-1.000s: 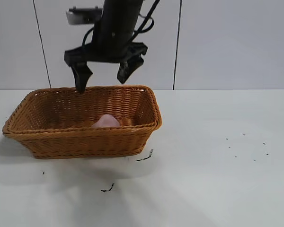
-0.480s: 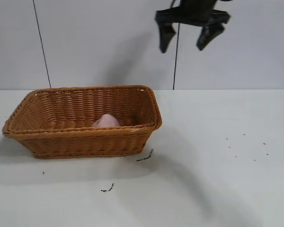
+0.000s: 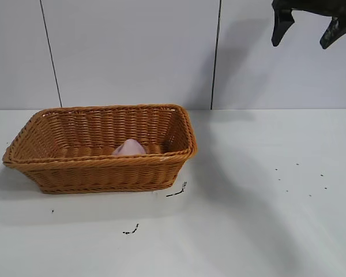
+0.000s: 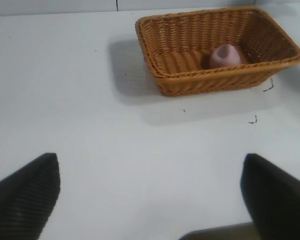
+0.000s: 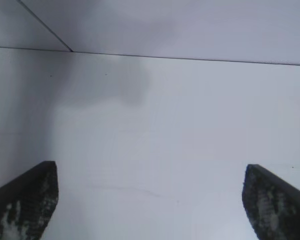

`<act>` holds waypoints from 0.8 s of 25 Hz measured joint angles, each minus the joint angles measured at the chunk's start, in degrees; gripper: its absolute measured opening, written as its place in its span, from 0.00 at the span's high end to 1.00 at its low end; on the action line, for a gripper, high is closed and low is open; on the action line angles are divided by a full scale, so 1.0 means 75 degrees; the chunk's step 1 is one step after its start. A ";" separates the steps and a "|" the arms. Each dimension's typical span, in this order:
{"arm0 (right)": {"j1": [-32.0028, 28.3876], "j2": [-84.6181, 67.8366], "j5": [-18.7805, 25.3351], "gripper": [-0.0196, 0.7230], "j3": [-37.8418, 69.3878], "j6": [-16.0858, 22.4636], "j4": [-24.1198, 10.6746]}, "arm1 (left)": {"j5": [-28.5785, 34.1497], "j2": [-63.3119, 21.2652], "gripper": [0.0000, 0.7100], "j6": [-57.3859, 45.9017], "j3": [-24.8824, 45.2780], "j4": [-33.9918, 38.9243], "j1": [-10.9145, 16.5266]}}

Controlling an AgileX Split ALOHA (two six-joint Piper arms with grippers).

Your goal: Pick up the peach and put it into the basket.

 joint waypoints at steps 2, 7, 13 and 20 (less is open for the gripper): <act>0.0000 -0.0966 -0.0008 0.04 0.1032 0.0000 0.0035 | 0.0000 0.0000 0.02 0.0000 0.0000 0.0000 0.0000; 0.0000 -0.4098 0.0001 0.04 0.4128 -0.0061 0.0054 | 0.0000 0.0000 0.02 0.0000 0.0000 0.0000 0.0000; 0.0000 -0.7636 -0.0107 0.04 0.8105 -0.0251 0.0060 | 0.0000 0.0000 0.02 0.0000 0.0000 0.0000 0.0000; 0.0000 -1.1538 -0.1514 0.04 1.1162 -0.0310 0.0060 | 0.0000 0.0000 0.02 0.0000 0.0000 0.0000 0.0000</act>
